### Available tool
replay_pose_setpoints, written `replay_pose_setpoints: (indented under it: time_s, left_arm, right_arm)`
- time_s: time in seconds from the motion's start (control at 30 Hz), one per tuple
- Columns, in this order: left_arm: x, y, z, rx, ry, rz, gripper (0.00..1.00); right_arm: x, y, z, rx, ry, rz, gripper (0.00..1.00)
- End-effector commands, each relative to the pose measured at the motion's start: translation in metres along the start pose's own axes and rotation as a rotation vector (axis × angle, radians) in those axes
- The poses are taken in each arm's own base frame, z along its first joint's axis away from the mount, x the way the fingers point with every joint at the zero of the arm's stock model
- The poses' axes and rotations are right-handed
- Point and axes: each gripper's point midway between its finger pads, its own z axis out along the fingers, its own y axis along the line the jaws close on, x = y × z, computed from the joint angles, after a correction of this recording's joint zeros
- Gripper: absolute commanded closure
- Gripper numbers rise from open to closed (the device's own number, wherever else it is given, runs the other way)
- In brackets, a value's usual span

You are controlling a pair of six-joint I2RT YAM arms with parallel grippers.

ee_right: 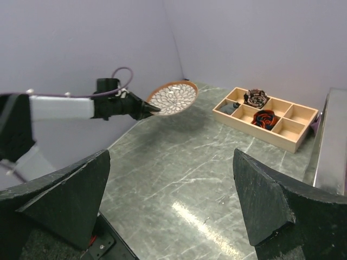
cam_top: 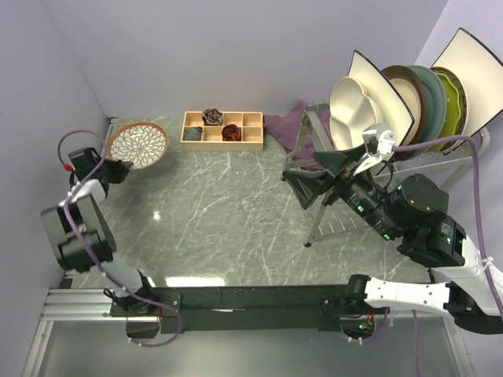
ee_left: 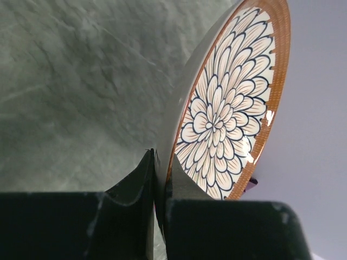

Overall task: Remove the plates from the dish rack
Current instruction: Place the plate at the corner of the board.

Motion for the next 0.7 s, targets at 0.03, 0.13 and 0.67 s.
replay_pose_setpoints:
  time_s: [0.03,0.13,0.67]
  left_arm:
    - [-0.032,-0.095,0.021,0.261,0.001,0.051,0.99]
    - [-0.046,-0.101,0.033,0.251,-0.039,0.065,0.99]
    - [-0.045,-0.093,0.115,0.201,0.005,0.080,0.99]
  right_arm:
    - [-0.025,0.003,-0.010,-0.036,-0.101,0.029,0.00]
    - [-0.029,0.005,-0.012,-0.043,-0.096,0.033,0.00]
    - [-0.033,0.006,-0.016,-0.052,-0.106,0.048,0.00]
